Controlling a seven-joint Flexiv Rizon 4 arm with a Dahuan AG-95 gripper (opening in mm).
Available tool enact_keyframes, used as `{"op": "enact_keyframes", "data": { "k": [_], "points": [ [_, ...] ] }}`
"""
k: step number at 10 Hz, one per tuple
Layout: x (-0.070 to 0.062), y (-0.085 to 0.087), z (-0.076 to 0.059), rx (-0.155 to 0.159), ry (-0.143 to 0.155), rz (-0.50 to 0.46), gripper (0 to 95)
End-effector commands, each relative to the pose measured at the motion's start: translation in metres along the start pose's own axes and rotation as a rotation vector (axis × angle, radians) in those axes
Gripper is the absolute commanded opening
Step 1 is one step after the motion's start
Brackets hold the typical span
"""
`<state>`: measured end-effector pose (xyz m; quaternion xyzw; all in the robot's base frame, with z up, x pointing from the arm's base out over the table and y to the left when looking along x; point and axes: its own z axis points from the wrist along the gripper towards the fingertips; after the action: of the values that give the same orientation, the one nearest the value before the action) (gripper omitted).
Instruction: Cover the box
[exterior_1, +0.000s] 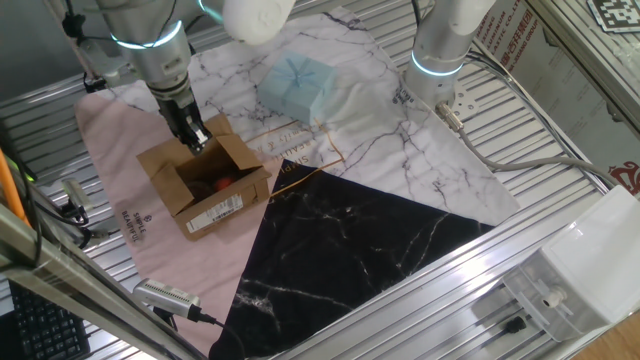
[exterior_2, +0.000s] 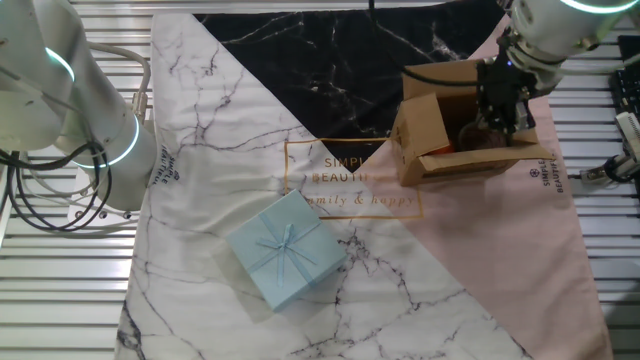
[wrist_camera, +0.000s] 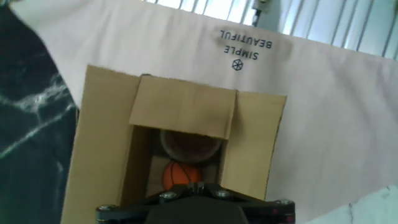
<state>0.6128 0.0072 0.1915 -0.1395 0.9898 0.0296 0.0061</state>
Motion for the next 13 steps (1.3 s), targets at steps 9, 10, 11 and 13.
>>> {"op": "enact_keyframes", "data": {
  "k": [9, 10, 11, 13],
  "points": [
    [-0.013, 0.049, -0.007, 0.02, 0.007, 0.078, 0.0],
    [-0.012, 0.055, -0.008, 0.018, 0.005, 0.088, 0.0],
    [-0.012, 0.061, -0.009, 0.023, 0.007, 0.096, 0.0],
    [-0.014, 0.071, -0.011, 0.023, 0.008, 0.112, 0.0]
  ]
}}
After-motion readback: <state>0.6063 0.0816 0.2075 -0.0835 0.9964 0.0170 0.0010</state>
